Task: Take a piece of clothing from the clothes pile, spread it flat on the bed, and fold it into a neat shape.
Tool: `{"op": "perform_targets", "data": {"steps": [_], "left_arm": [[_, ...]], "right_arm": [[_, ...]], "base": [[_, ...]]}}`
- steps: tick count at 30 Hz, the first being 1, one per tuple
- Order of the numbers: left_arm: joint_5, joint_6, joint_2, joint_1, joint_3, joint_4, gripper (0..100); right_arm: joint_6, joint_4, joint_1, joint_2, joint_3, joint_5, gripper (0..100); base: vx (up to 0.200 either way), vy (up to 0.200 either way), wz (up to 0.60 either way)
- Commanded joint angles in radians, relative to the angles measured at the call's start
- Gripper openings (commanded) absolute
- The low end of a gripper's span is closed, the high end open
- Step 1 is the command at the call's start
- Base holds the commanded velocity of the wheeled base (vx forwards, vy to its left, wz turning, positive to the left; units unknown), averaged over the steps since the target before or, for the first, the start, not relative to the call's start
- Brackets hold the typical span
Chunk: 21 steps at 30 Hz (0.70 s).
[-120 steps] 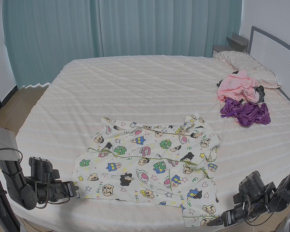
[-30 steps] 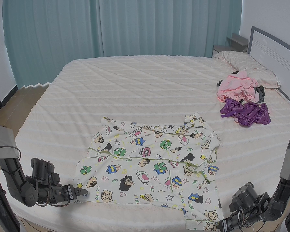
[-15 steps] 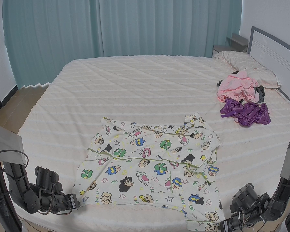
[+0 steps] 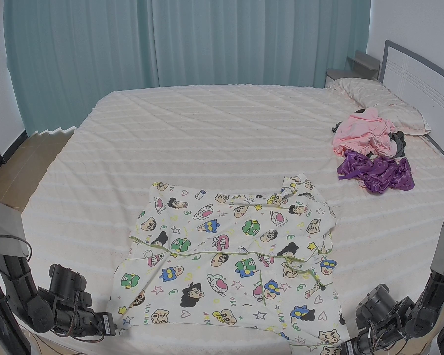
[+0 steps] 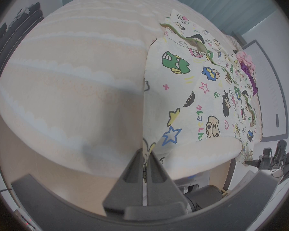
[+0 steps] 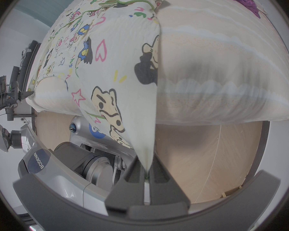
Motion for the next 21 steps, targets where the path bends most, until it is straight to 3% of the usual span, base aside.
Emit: {"op": "perform_targets", "data": {"steps": [1, 11, 12, 20, 21], "left_arm": [[0.001, 0.000, -0.111, -0.036, 0.018, 0.080, 0], [0.007, 0.003, -0.160, -0.073, 0.018, 0.181, 0], [0.010, 0.002, -0.159, -0.075, 0.018, 0.188, 100], [0.013, -0.011, -0.174, -0.062, 0.018, 0.192, 100], [0.011, -0.012, -0.200, -0.041, 0.018, 0.191, 100]], "right_arm": [[-0.001, 0.016, 0.000, -0.001, 0.016, -0.008, 0], [0.000, 0.040, 0.000, -0.006, 0.018, -0.014, 0], [0.000, 0.031, 0.000, -0.003, 0.018, -0.014, 100], [0.002, 0.028, -0.050, -0.078, 0.018, -0.014, 100], [-0.003, 0.029, -0.092, -0.132, 0.012, -0.014, 100]], "base": [[0.000, 0.000, 0.00], [0.000, 0.000, 0.00], [0.000, 0.000, 0.00], [0.000, 0.000, 0.00], [0.000, 0.000, 0.00]]}}
